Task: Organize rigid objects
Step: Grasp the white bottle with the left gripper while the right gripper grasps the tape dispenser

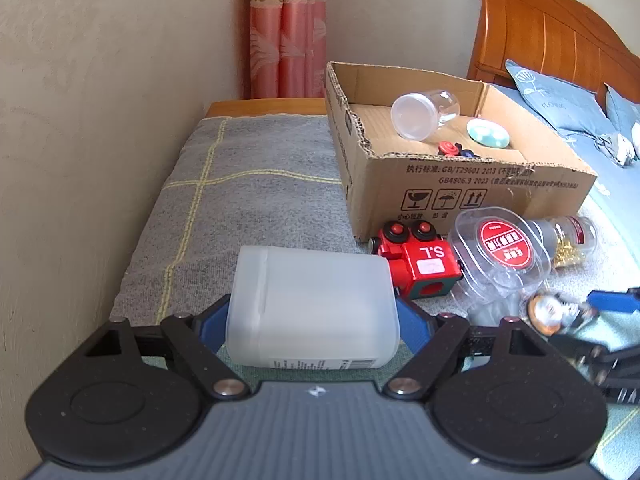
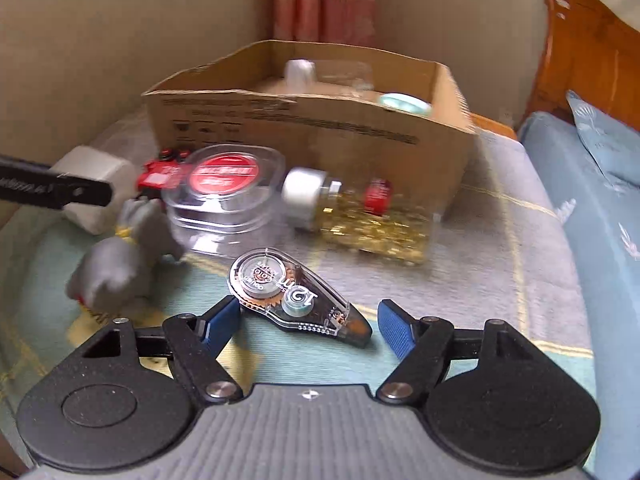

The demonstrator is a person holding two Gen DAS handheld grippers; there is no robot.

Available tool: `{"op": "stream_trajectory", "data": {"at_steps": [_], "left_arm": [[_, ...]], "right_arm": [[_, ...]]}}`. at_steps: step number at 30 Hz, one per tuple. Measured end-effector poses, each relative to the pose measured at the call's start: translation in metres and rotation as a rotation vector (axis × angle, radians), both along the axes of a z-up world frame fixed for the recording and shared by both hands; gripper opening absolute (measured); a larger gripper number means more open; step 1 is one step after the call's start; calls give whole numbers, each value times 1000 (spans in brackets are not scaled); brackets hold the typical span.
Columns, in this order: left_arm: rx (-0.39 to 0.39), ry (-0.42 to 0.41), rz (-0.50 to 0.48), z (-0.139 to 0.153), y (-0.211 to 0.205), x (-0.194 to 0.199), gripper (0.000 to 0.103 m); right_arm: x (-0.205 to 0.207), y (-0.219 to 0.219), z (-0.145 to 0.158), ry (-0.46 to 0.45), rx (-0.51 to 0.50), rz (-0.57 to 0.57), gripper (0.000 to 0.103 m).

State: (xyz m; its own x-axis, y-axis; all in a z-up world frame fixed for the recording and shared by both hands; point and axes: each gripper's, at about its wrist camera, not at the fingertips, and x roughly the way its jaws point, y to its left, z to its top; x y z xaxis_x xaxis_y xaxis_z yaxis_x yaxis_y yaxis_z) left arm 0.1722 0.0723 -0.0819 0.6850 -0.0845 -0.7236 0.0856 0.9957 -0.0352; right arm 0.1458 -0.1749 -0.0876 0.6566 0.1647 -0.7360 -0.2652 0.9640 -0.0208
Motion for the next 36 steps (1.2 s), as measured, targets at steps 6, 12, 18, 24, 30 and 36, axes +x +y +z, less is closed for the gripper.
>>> {"op": "stream_trajectory", "data": {"at_steps": [6,12,18,24,30,36], "left_arm": [[4,-5,-3,1,-1,0,82],[1,-5,-7,1,0,-1,82],[1,-4,-8,1,-1,-1,82],[6,-3,-10,1,-2,0,82],[15,3,-12,-1,-3,2,82],[36,7,-12,-4,-8,9,82]], "right_arm": [[-3,-12,2,54,-4,-72,83],[-22,5,10,62,56,27,82],[-8,14,2,56,6,3,83],[9,7,-1,30,14,-36,90],[8,9,-8,9,4,-88,102],[17,20,-9,-7,4,-91,100]]}}
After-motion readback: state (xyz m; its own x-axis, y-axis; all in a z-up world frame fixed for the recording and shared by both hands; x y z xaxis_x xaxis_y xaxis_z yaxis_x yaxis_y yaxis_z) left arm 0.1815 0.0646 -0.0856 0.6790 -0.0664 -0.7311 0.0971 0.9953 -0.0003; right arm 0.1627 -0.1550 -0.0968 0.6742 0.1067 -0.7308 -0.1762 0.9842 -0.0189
